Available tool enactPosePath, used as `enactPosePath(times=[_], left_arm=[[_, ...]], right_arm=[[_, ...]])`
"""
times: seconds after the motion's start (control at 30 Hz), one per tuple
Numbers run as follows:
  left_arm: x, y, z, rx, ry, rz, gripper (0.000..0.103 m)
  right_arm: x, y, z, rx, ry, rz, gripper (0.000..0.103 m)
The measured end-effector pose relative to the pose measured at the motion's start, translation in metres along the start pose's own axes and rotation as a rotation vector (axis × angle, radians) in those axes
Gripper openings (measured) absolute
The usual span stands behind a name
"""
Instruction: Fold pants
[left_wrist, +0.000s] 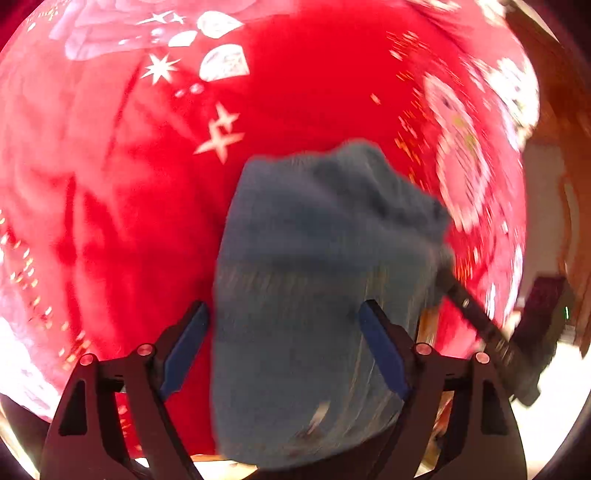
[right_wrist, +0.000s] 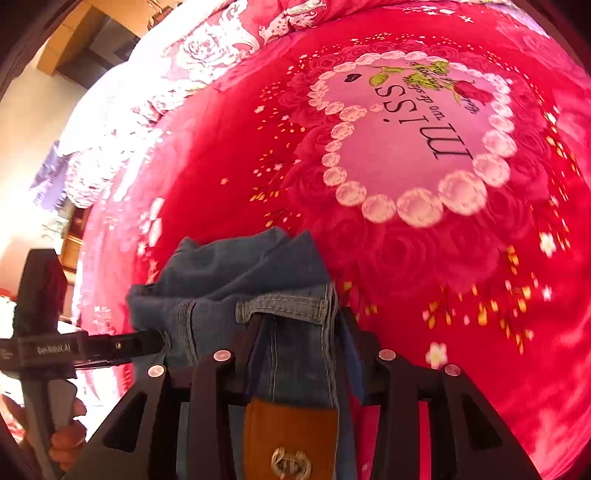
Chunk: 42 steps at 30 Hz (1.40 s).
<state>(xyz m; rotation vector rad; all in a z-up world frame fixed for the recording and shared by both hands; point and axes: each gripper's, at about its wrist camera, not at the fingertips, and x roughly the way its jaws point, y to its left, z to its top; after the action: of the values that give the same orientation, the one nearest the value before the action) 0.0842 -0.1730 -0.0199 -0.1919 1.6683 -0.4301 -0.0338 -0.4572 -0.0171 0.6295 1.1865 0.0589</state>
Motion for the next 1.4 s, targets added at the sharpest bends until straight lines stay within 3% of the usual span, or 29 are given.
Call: enactPosePath(times=[0.03, 0.13, 0.23, 0.3, 0.37, 0.43, 0.47, 0.57, 0.63, 0.73, 0.9, 1.0, 1.03, 1.07, 1.13, 1.17, 1.27, 1.3, 1.33, 1.4], left_arm=[[0.001, 0.008, -0.01, 0.001, 0.013, -0.046, 0.084], [0.026, 0.032, -0.03, -0.09, 0.113, -0.192, 0.084], [0.027, 0.036, -0.037, -0.131, 0.07, -0.262, 0.095], [0.027, 0.027, -0.035, -0.118, 0.075, -0.242, 0.095], [0.019, 0.018, -0.039, -0.076, 0.053, -0.223, 0.093], [0.015, 0.008, -0.044, -0.015, 0.025, -0.138, 0.076], [0.015, 0.005, -0.046, 0.01, 0.01, -0.098, 0.073], [0.004, 0.0, -0.045, 0.029, -0.037, -0.078, 0.057], [-0.008, 0.004, -0.044, 0.025, -0.068, -0.093, 0.05], [-0.03, 0.011, -0.036, 0.025, -0.139, -0.109, 0.049], [-0.1, 0.031, -0.001, -0.011, -0.304, -0.115, 0.049], [-0.144, 0.049, 0.023, -0.037, -0.408, -0.089, 0.05], [-0.154, 0.056, 0.032, -0.038, -0.434, -0.053, 0.054], [-0.162, 0.067, 0.039, -0.047, -0.457, 0.013, 0.056], [-0.169, 0.088, 0.045, -0.078, -0.501, 0.171, 0.063], [-0.168, 0.101, 0.042, -0.095, -0.511, 0.251, 0.065], [-0.153, 0.132, 0.019, -0.129, -0.533, 0.326, 0.065], [-0.141, 0.138, 0.01, -0.14, -0.531, 0.345, 0.065], [-0.131, 0.141, 0.002, -0.148, -0.531, 0.361, 0.065], [-0.112, 0.143, -0.012, -0.144, -0.542, 0.377, 0.065]], right_arm=[[-0.004, -0.006, -0.007, 0.013, 0.013, 0.039, 0.052], [-0.007, -0.031, -0.034, 0.087, 0.054, 0.153, 0.06], [0.001, -0.043, -0.058, 0.159, 0.053, 0.301, 0.061], [0.002, -0.041, -0.065, 0.166, 0.035, 0.352, 0.061], [-0.002, -0.028, -0.066, 0.107, 0.034, 0.332, 0.049], [-0.003, -0.008, -0.068, -0.035, 0.043, 0.186, 0.032], [-0.002, 0.002, -0.068, -0.094, 0.056, 0.12, 0.031], [-0.011, 0.03, -0.064, -0.153, 0.033, 0.065, 0.025], [-0.02, 0.047, -0.061, -0.186, 0.007, 0.071, 0.025], [-0.029, 0.076, -0.048, -0.22, -0.014, 0.113, 0.025], [-0.023, 0.146, -0.001, -0.275, -0.057, 0.193, 0.025], [-0.033, 0.191, 0.028, -0.312, -0.141, 0.254, 0.026], [-0.031, 0.205, 0.039, -0.32, -0.175, 0.218, 0.029], [-0.028, 0.215, 0.048, -0.317, -0.202, 0.121, 0.031], [-0.015, 0.226, 0.059, -0.308, -0.209, -0.099, 0.051], [-0.011, 0.226, 0.057, -0.297, -0.209, -0.143, 0.055], [-0.004, 0.21, 0.03, -0.26, -0.249, -0.13, 0.088], [-0.001, 0.205, 0.013, -0.253, -0.279, -0.174, 0.097], [0.003, 0.199, -0.002, -0.256, -0.288, -0.215, 0.102], [0.015, 0.19, -0.026, -0.288, -0.261, -0.235, 0.102]])
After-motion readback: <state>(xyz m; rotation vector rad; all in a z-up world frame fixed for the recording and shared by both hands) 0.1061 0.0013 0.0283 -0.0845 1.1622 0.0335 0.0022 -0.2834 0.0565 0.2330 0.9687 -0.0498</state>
